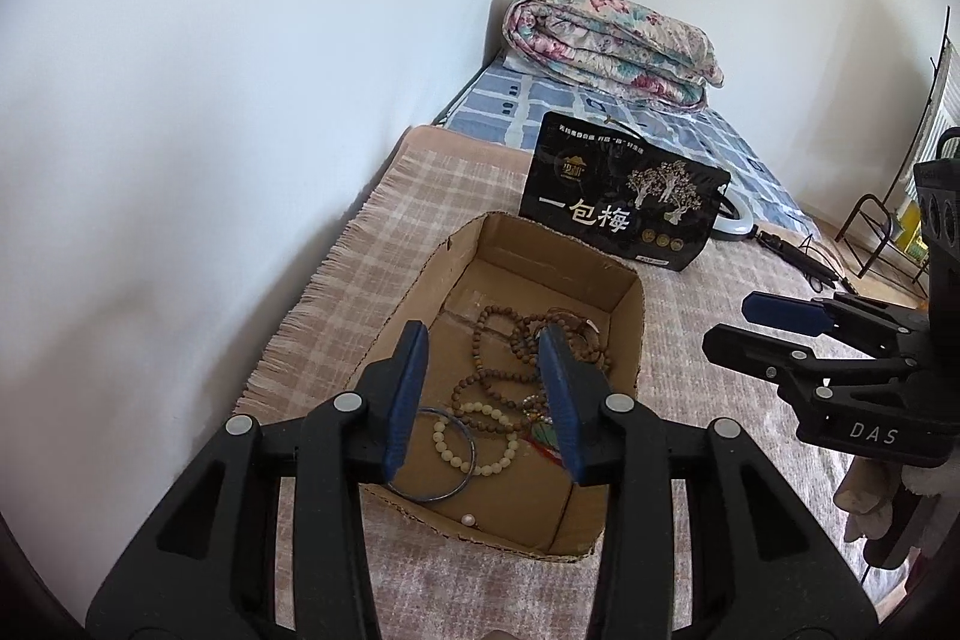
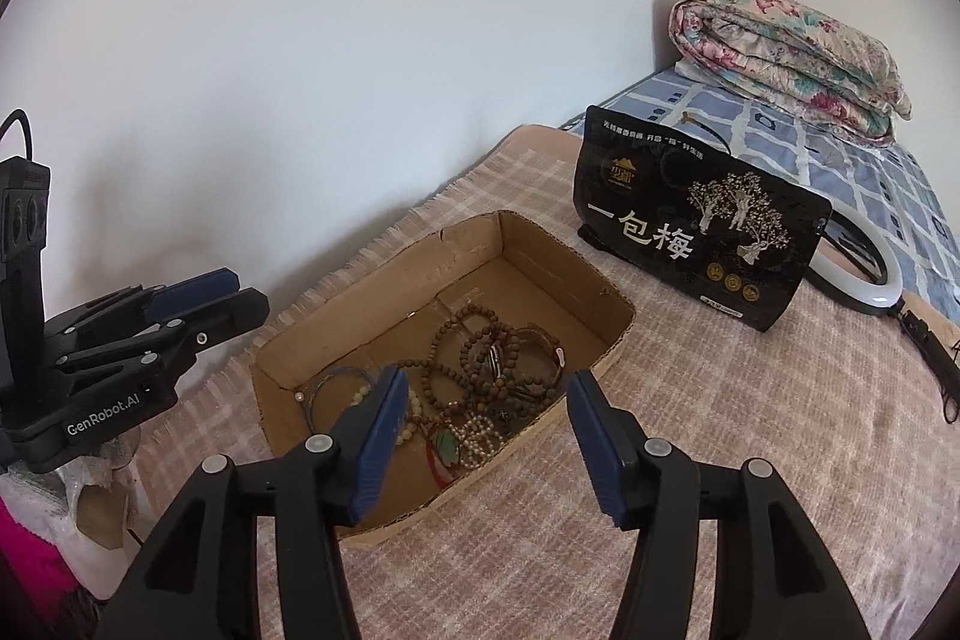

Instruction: Organize jewelry

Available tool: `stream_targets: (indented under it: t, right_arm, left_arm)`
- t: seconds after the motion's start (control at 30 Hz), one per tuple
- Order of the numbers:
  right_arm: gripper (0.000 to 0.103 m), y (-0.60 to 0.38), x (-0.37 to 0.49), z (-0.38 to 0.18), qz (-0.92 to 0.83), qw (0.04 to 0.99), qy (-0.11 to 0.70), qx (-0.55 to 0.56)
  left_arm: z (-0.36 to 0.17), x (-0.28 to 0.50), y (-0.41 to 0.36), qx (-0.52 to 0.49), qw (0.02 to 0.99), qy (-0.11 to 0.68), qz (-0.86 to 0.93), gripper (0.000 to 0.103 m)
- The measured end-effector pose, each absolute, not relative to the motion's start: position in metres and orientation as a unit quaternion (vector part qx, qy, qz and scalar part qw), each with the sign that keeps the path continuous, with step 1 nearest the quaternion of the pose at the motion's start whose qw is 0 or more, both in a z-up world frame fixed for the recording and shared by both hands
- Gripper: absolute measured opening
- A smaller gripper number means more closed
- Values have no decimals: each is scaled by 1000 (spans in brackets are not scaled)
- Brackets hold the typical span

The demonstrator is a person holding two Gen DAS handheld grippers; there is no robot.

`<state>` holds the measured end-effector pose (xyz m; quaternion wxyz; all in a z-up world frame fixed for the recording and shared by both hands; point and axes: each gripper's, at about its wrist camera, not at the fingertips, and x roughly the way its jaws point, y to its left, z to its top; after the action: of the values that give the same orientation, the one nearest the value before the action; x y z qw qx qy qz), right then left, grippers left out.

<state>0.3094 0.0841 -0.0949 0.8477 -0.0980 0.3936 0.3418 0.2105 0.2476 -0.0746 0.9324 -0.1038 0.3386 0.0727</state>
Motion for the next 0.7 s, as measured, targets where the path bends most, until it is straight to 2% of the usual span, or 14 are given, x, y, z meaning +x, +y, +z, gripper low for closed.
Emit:
stream_targets:
  t: [0.5,0.57,0.6,0.7]
  right_arm:
    - [64,36,281,-70,307,872,368,-100]
    - [68,27,278,-66,299,877,363,-100]
    - [71,24,276,-65,296,879,361,-99]
    - [73,12,270,-59,287,885,354,-101]
  left_arm:
    - [-39,176,215,-74,951,290,79,39]
    - [-36,171,210,-71,952,287,77,42]
    - [-35,168,207,-70,953,285,77,47]
    - [-32,160,198,-62,954,281,79,49]
